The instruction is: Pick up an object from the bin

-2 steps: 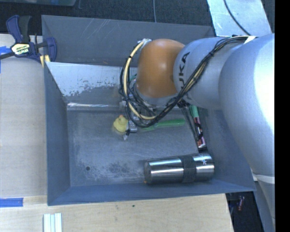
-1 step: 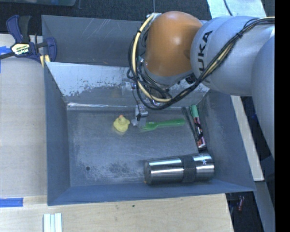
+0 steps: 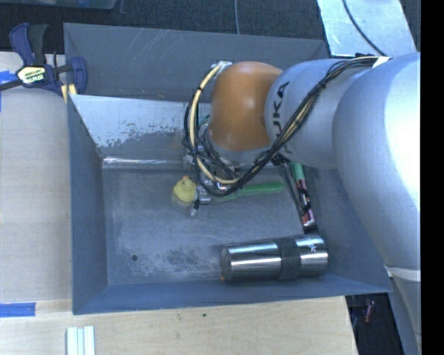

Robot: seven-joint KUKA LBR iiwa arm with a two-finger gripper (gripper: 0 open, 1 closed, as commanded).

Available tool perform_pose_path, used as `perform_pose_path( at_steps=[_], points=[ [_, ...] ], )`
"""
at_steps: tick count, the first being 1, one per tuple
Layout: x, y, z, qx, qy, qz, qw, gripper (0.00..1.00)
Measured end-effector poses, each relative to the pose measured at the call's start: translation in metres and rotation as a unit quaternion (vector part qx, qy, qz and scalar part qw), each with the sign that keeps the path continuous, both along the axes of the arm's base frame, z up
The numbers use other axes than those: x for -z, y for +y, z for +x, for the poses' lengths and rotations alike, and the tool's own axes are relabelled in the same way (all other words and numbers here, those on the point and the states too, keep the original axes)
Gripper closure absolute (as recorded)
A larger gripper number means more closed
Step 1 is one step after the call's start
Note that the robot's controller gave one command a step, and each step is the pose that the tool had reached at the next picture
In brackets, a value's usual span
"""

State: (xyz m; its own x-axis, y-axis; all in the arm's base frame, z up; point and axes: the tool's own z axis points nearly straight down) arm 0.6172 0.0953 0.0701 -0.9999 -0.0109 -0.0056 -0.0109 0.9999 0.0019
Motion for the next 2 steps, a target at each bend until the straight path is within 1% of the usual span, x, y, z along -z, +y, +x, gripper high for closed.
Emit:
perform_pose_path(
  at_steps=[1, 2],
  points=[
    [-0.0010, 0.0103, -0.0020, 0.057, -0.0105, 0.003, 0.9983, 0.00],
    [-0.0025, 0.0005, 0.0024, 0.005, -0.0055, 0.001, 1.0000, 1.00]
  ],
)
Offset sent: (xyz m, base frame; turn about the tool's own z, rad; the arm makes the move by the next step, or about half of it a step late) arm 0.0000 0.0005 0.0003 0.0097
